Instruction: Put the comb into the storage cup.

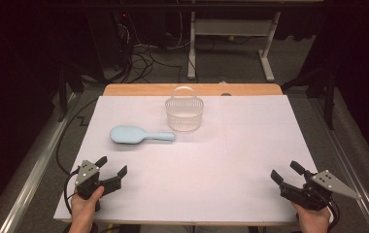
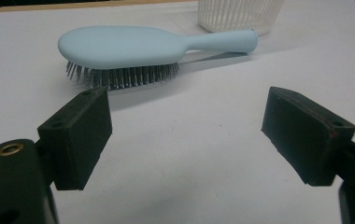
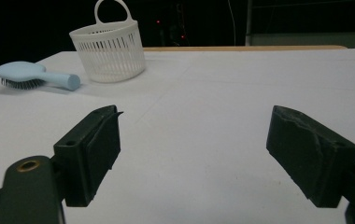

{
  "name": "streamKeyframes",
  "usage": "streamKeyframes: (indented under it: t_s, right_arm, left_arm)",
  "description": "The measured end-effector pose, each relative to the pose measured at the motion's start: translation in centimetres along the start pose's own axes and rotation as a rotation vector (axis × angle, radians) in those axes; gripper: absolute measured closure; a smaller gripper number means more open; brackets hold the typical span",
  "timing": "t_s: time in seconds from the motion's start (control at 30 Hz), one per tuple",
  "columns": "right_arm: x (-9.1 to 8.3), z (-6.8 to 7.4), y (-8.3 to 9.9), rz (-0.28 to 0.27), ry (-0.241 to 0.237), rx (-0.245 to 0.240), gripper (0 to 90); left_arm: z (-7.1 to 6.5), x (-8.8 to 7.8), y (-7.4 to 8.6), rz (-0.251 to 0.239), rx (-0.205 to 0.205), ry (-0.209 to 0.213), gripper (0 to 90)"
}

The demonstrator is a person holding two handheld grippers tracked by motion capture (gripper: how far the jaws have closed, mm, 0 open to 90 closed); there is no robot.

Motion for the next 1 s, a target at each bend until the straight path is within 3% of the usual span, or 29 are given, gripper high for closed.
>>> streamKeyframes:
  t_s: [0.77, 0.83, 0.87, 0.93, 1.0]
  right_arm:
    - [-0.1, 0.0, 0.0, 0.002, 0.0, 0.001, 18.6]
    - [-0.1, 0.0, 0.0, 0.003, 0.002, 0.003, 18.6]
    - [-0.2, 0.0, 0.0, 0.001, 0.0, 0.004, 18.6]
    - [-0.2, 0.0, 0.0, -0.003, 0.002, 0.001, 18.6]
    - [-0.2, 0.0, 0.0, -0.002, 0.003, 0.002, 18.6]
  left_arm:
    - [-0.6, -0.2, -0.5, -0.016, 0.001, 0.011, 14.9]
    - [-0.7, -0.2, -0.6, -0.016, -0.005, 0.016, 15.2]
    - [-1.0, -0.2, -0.8, -0.013, -0.018, 0.046, 15.2]
    - [-1.1, -0.2, -1.0, -0.02, -0.009, 0.029, 14.9]
    - [-1.2, -0.1, -1.0, -0.013, -0.009, 0.039, 15.6]
Point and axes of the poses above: each handheld gripper's, and its own axes: x roughly forward along the jaws, y roughly out of its underside, z roughly to its left, the point moved 10 cm from there along x, roughly forward along the jaws, and after that the axes turned 2 degrees about -z, right-handed, at the moved point
